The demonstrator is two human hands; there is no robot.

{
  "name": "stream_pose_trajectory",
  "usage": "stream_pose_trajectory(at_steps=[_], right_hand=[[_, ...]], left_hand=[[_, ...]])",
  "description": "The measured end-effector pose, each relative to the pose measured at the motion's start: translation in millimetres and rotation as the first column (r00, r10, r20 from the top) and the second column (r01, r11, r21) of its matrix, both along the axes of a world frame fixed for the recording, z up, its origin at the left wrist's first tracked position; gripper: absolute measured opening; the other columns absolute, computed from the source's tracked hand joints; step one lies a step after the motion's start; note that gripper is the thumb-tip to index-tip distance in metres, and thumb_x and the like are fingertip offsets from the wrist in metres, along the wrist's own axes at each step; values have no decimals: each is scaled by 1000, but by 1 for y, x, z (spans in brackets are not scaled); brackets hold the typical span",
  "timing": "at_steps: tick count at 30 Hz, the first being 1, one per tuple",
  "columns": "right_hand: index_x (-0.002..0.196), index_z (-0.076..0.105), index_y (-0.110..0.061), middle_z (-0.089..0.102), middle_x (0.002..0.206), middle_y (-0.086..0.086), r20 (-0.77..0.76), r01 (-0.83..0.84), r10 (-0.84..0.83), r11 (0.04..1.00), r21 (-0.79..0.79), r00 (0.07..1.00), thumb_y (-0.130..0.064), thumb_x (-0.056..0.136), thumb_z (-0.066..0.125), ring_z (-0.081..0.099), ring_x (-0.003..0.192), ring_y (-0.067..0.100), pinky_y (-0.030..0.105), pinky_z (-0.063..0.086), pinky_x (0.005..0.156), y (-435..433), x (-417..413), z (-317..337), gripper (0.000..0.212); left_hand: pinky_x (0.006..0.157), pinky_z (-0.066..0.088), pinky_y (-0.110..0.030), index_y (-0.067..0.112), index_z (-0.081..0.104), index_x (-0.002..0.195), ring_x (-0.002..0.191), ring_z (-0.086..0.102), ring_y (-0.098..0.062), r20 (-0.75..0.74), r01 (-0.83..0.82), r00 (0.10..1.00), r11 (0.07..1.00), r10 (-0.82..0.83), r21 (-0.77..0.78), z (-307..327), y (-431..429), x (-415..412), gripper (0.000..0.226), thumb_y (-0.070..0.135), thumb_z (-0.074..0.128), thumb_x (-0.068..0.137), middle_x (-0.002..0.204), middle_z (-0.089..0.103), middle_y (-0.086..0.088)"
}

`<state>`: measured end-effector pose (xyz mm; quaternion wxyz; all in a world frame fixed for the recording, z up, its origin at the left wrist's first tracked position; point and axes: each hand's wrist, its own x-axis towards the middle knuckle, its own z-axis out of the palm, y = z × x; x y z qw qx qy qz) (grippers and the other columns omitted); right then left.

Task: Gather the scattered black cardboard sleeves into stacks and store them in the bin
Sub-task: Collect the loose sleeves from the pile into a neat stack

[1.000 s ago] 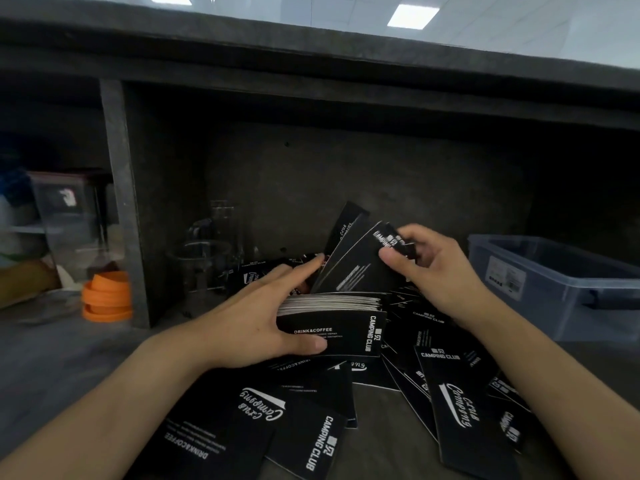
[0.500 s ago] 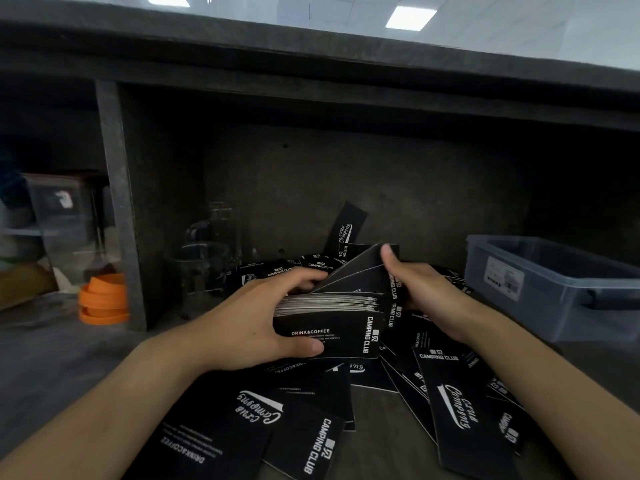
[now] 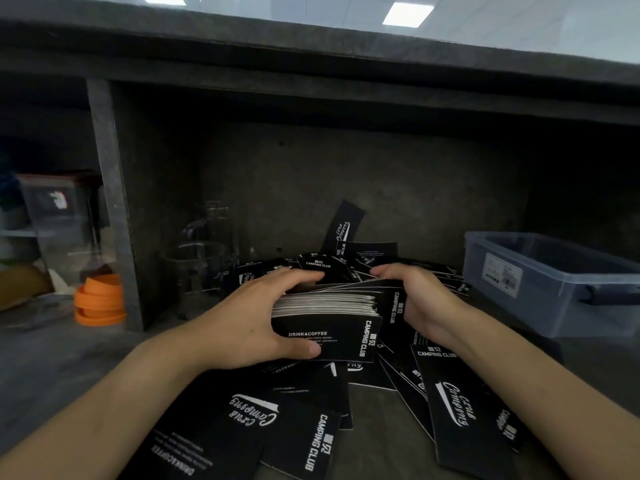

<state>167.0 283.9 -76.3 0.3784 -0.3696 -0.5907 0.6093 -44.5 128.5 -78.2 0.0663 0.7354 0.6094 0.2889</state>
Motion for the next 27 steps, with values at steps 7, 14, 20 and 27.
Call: stream_pose_trajectory(at_steps=[7, 14, 20, 27], right_hand=[[114, 74, -14, 73, 123, 6, 241, -299, 251, 935, 191, 937, -36, 102, 59, 69, 112, 21, 41, 52, 99, 7, 17, 3, 29], [103, 76, -8, 77, 102, 17, 253, -200, 96, 882, 426, 963, -22, 97, 64, 74, 98, 33, 39, 61, 87, 10, 36, 15, 19], [109, 76, -19, 77, 112, 5, 355, -358, 221, 849, 388, 908, -49, 98, 53, 71, 111, 22, 52, 47, 110, -4, 10, -4, 39], [140, 56, -17, 68, 134, -2, 150, -454, 440, 887, 82, 886, -81, 88, 9, 61, 128, 13, 40, 41, 114, -24, -5, 0, 95]], left_hand=[[106, 38, -15, 49, 38, 148, 124, 43, 15, 9, -22, 1000, 1000, 22, 1, 0, 0, 1, 91, 56, 85, 71, 133, 44, 36], [108, 34, -15, 53, 22, 152, 127, 37, 18, 21, -44, 999, 998, 45, -32, 1, -3, 0, 109, 58, 88, 65, 137, 33, 43], [106, 27, -14, 54, 8, 154, 129, 30, 15, 34, -67, 997, 997, 69, -31, 3, -5, 3, 123, 55, 90, 63, 137, 21, 45], [103, 24, -4, 52, 36, 145, 131, 20, 24, -80, -7, 997, 1000, 5, -15, -1, 0, 2, 94, 65, 83, 65, 139, 30, 43]])
